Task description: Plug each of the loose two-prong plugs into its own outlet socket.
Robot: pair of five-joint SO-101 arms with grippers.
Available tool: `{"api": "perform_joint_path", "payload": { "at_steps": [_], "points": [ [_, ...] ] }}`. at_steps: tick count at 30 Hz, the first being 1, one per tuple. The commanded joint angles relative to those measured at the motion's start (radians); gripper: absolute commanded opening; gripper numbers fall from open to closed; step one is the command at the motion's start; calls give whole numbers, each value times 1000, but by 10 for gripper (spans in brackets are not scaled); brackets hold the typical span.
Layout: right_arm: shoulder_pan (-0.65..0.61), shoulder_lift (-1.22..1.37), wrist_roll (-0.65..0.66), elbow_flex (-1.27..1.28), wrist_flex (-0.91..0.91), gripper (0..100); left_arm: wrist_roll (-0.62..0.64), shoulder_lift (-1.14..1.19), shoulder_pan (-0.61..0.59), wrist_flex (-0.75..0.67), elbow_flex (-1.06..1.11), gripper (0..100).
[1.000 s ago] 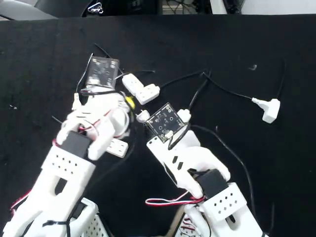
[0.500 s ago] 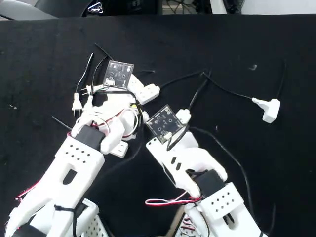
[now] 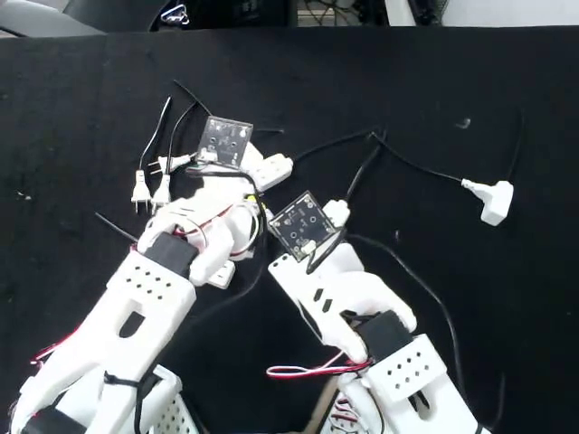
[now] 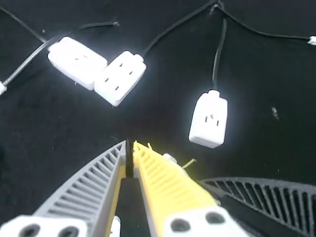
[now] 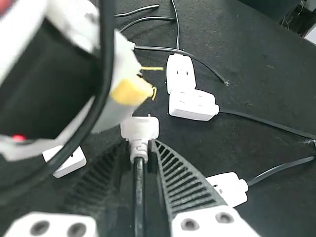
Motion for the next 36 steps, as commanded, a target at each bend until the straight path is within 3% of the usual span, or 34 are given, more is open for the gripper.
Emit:
{"api": "perform_joint_path", "payload": {
  "at_steps": [1,29,33,36],
  "points": [
    [3,-22,-8,-79,-8,11,0,-3,12,-20,-12,30],
    [8,-22,-15,-90,-41,11,-8,-3,28,-12,35,30],
    [8,-24,-15,-90,-35,11,-8,-17,-18,40,15,30],
    [5,-18,-9,-104,-5,11,-8,-55,-145,163,-64,30]
  ]
}}
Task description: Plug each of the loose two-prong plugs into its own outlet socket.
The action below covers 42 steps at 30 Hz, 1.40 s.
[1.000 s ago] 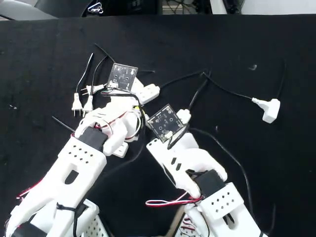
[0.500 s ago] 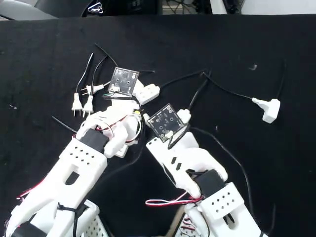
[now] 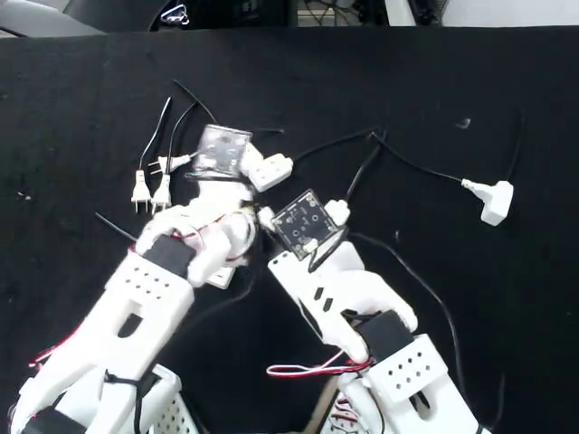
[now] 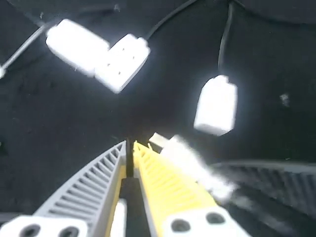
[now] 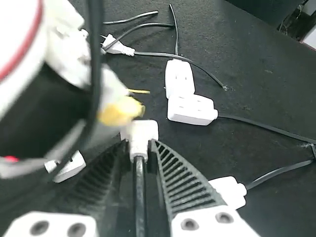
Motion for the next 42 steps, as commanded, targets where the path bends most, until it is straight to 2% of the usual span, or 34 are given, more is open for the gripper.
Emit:
{"api": "perform_joint_path", "payload": {
  "at_steps": [1,5,9,13,18,22,26,32,37,42],
  "points": [
    [2,-15,0,-104,31,11,-8,-64,-168,130,-114,30],
    [2,-13,0,-182,135,11,-92,-94,-424,284,-131,30],
    [-8,-2,49,-234,204,11,-287,-75,-624,295,-15,30],
    [-77,131,112,-332,259,11,-454,-58,-743,173,137,30],
    [-160,452,120,-599,376,11,-497,-57,-863,-80,314,30],
    [-206,705,120,-842,506,11,-499,-60,-908,-230,424,30],
    [-236,920,121,-1007,577,11,-497,-61,-912,-310,501,30],
    [-236,1173,121,-1141,585,11,-486,-63,-917,-322,519,30],
    [-258,1271,127,-1198,585,11,-428,-63,-918,-321,521,30],
    [-299,1277,299,-1204,595,11,-428,-63,-920,-319,524,30]
  ]
}}
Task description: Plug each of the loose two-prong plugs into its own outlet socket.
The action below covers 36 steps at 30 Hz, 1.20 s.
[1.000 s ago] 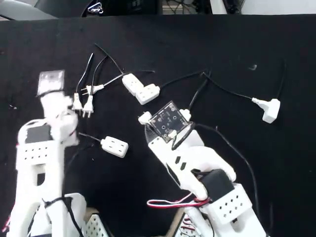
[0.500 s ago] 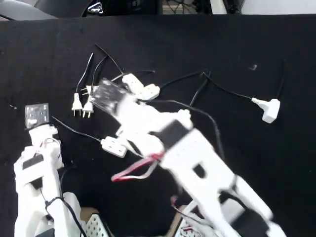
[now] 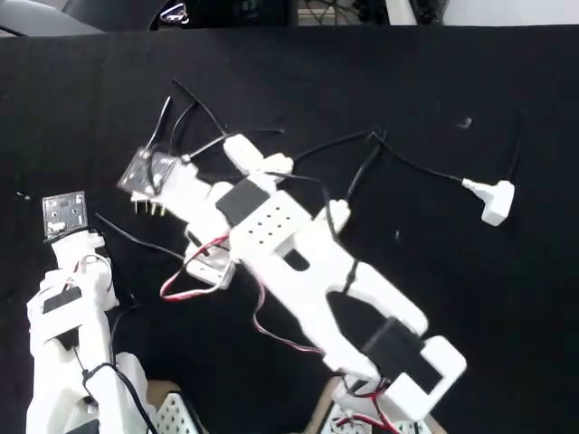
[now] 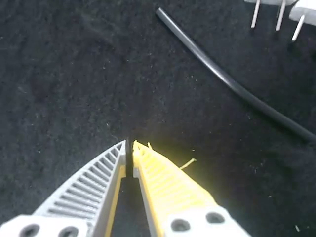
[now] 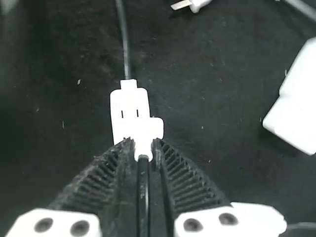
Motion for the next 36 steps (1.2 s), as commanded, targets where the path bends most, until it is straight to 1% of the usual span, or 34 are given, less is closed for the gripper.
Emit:
{"api": "perform_joint_path", "payload": {
  "at_steps": [1,10,13,17,19,27,36],
  "points": [
    [-37,-1,86,-54,12,11,12,-12,-13,-12,7,30],
    [-46,2,92,-64,9,11,12,-12,-13,-12,7,30],
    [-46,7,130,-65,5,11,12,-12,-13,-12,7,30],
    [-48,64,127,-87,0,11,12,-12,-13,-12,7,30],
    [-48,99,94,-114,5,11,12,-12,-13,-12,7,30],
    [-48,183,81,-260,117,11,12,-12,-13,-12,7,30],
    [-48,245,81,-275,130,11,12,-12,-15,-12,7,30]
  ]
}}
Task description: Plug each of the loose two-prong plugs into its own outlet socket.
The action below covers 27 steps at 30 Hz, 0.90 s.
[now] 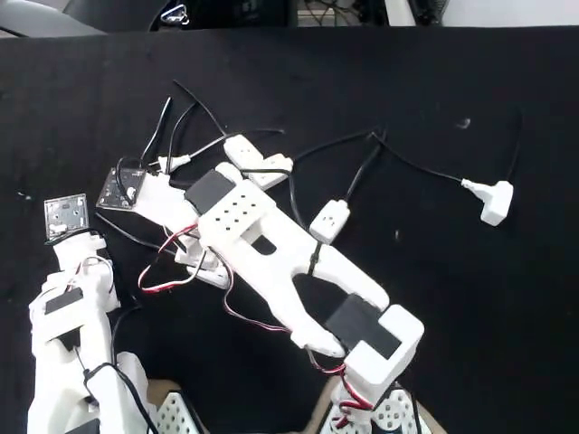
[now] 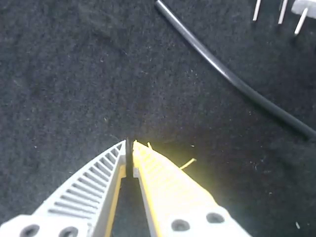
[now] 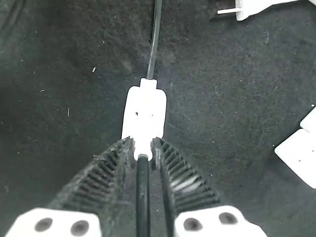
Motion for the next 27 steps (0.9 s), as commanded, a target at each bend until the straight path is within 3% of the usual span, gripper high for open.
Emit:
{"api": "perform_joint_path", "payload": {
  "at_steps": [1,27],
  "points": [
    [-12,5,-9,-44,8,11,6,-12,-10,-12,-5,30],
    [-9,7,-69,93,-44,11,6,-12,-10,-12,-5,30]
  ]
}}
